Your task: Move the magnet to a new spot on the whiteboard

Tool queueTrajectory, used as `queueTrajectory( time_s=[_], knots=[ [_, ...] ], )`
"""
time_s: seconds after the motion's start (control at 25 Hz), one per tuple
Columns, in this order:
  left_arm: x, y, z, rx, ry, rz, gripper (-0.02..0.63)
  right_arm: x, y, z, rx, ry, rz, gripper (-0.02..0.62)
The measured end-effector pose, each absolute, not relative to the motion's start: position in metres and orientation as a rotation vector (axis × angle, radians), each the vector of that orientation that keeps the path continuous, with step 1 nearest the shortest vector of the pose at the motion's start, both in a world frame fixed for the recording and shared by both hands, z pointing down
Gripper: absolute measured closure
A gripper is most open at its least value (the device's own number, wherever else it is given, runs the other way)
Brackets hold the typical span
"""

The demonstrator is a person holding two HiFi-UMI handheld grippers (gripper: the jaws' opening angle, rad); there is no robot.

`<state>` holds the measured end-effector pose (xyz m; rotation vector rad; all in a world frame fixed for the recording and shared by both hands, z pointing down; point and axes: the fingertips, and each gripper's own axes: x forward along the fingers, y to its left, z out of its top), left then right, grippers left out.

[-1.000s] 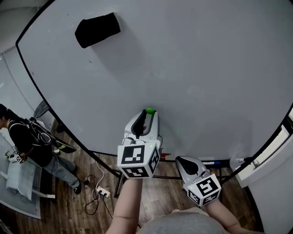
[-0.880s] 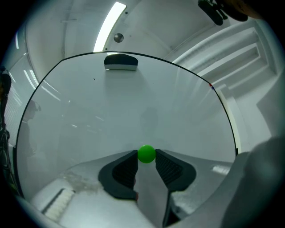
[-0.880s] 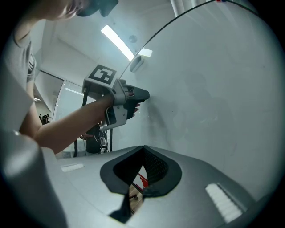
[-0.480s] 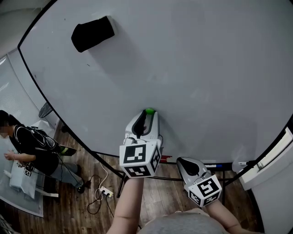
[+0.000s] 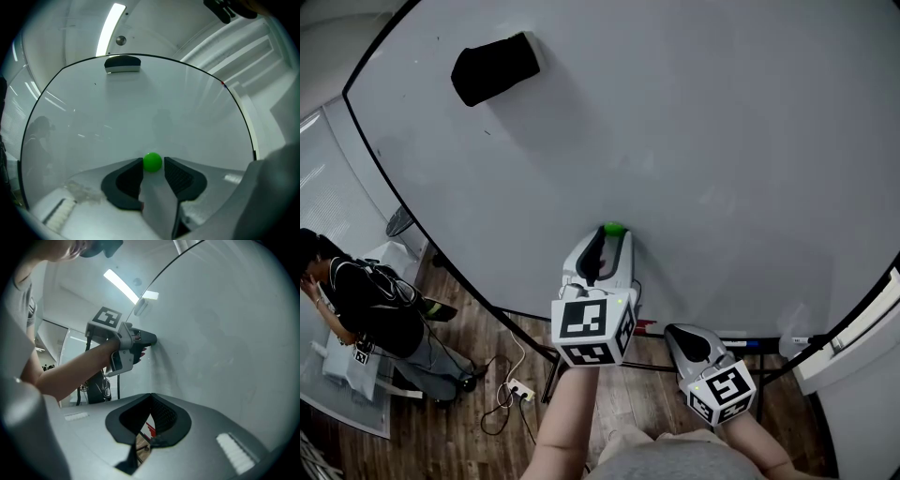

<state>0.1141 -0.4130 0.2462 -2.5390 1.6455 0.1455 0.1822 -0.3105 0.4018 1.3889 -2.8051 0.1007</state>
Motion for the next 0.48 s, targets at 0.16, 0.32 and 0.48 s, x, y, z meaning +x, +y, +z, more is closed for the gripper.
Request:
queueTrajectory(
  time_s=[0.16,0.32,0.48],
  knots=[
    [0.113,-0.412,0.245,-2.535,1.64,0.155,0.45,0.18,-0.31,0.402,1.394,-2.805,0.11,0.595],
    [0.11,-0.407,0.247,-2.534,1.625,0.152,0.436,0.181,-0.309,0.406,1.432,-2.796,0.142,0.595],
    [0.11,-0.397,0.248,-2.552,1.597,0.172,0.436,0.185,-0.313,0.408,1.469,-2.77,0.153,0.595]
  ],
)
